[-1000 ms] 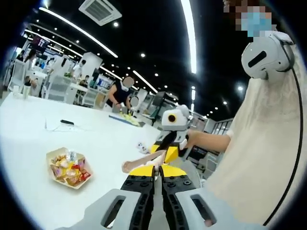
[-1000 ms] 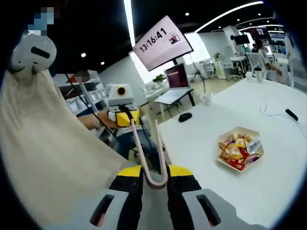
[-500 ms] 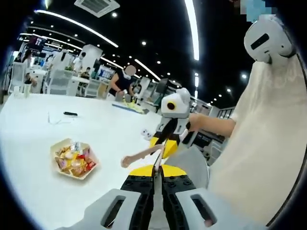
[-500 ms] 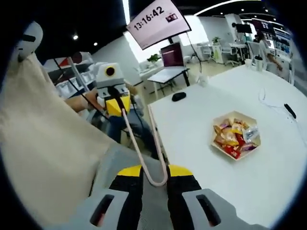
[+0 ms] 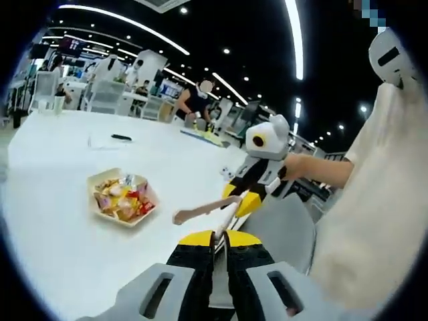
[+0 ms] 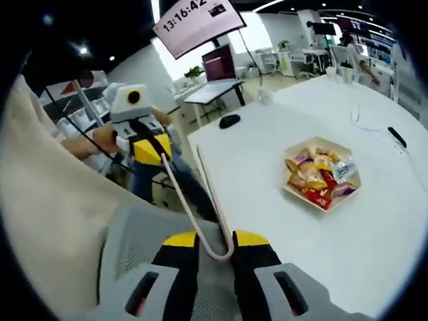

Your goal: Place the target food into the container with the food tongs after gripping and lifting it, then release it inside without dropping or visibly crushing the food.

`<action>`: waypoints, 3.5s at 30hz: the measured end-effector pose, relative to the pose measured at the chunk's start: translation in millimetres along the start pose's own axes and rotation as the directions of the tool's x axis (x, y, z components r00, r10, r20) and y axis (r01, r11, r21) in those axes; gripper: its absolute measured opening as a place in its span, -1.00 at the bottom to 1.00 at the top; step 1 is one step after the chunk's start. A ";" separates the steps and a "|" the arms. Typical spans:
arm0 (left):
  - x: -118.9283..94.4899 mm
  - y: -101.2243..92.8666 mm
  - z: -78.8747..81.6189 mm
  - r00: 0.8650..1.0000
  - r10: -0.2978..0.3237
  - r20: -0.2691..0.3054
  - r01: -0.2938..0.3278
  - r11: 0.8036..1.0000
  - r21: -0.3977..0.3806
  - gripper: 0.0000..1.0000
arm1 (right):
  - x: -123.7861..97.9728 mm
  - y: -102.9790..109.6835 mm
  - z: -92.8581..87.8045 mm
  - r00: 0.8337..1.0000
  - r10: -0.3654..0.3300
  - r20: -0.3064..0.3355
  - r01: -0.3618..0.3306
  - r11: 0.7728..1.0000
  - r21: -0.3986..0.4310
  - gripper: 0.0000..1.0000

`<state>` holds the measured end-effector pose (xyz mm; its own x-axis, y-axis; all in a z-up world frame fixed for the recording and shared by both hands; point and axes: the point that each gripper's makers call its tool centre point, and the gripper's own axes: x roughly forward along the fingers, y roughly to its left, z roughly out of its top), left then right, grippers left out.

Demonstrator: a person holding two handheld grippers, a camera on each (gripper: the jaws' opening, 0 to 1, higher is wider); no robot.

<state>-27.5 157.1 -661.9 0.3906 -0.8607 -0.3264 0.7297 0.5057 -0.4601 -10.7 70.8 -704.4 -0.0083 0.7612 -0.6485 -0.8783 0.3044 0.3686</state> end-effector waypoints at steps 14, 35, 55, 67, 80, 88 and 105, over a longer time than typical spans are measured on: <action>6.8 29.7 -24.4 0.997 0.078 -0.030 -0.079 0.995 -0.063 -0.91 | 26.8 -22.2 -16.8 0.997 -0.046 -0.055 0.050 0.996 0.069 -0.62; 18.8 63.9 -52.7 0.990 0.108 -0.093 -0.119 0.985 -0.124 -0.90 | 58.7 -49.0 -29.1 0.981 -0.071 -0.178 0.083 0.995 0.061 -0.61; 31.1 85.0 -69.2 0.983 0.117 -0.142 -0.141 0.976 -0.168 -0.88 | 78.1 -70.5 -43.6 0.962 -0.139 -0.236 0.160 0.985 0.069 -0.59; 38.4 101.3 -81.0 0.981 0.129 -0.148 -0.163 0.956 -0.245 -0.88 | 87.8 -82.7 -48.6 0.953 -0.134 -0.270 0.160 0.984 0.078 -0.59; 43.8 115.7 -85.8 0.962 0.162 -0.222 -0.199 0.967 -0.160 -0.86 | 96.7 -91.4 -52.2 0.949 -0.132 -0.285 0.168 0.980 0.106 -0.59; 48.5 122.5 -92.7 0.958 0.156 -0.242 -0.199 0.966 -0.166 -0.86 | 102.7 -97.8 -53.9 0.939 -0.128 -0.319 0.168 0.981 0.102 -0.59; 61.1 134.3 -99.0 0.957 0.146 -0.251 -0.196 0.963 -0.184 -0.85 | 105.8 -111.2 -61.4 0.919 -0.122 -0.374 0.181 0.975 0.128 -0.59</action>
<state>38.8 178.2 -825.4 0.3397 -0.7349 -0.5869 0.5232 0.6663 -0.5314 56.7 82.3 -854.9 -0.0795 0.4485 -0.8902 -0.7968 0.5081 0.3271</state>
